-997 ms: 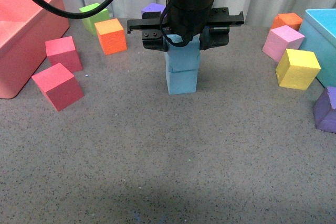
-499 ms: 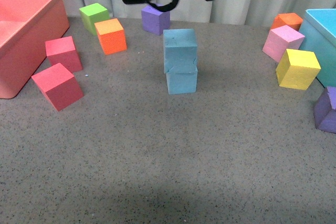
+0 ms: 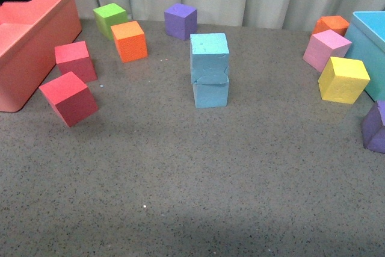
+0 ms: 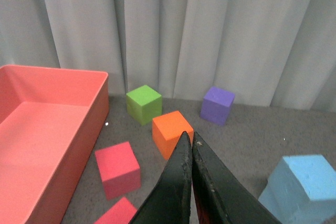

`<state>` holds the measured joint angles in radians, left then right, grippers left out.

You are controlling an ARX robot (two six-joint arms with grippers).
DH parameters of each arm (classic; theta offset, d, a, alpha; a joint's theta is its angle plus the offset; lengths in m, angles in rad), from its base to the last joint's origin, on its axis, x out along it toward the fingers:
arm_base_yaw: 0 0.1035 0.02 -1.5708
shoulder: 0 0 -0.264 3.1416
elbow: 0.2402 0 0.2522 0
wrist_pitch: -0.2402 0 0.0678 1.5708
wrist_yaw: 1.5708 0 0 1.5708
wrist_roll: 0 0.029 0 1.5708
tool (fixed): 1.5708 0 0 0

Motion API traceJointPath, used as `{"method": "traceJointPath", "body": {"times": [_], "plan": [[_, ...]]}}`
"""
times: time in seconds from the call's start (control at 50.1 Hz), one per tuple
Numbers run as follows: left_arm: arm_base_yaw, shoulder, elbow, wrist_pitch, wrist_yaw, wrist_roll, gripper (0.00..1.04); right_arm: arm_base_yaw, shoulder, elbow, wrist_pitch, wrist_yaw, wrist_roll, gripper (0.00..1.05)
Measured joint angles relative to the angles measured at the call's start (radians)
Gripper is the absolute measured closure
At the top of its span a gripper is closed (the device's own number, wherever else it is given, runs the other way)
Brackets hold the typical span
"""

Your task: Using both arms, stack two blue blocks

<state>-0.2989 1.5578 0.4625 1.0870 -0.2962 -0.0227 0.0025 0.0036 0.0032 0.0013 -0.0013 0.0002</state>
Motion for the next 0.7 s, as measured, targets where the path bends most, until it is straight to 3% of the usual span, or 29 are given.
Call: {"method": "traceJointPath", "body": {"times": [0.299, 0.698], "plan": [[0.1, -0.169, -0.23, 0.057, 0.101, 0.012, 1.01, 0.0, 0.0, 0.0, 0.0, 0.0, 0.0, 0.1], [0.18, -0.43, -0.363, -0.074, 0.185, 0.014, 1.01, 0.0, 0.0, 0.0, 0.0, 0.0, 0.0, 0.1]]}}
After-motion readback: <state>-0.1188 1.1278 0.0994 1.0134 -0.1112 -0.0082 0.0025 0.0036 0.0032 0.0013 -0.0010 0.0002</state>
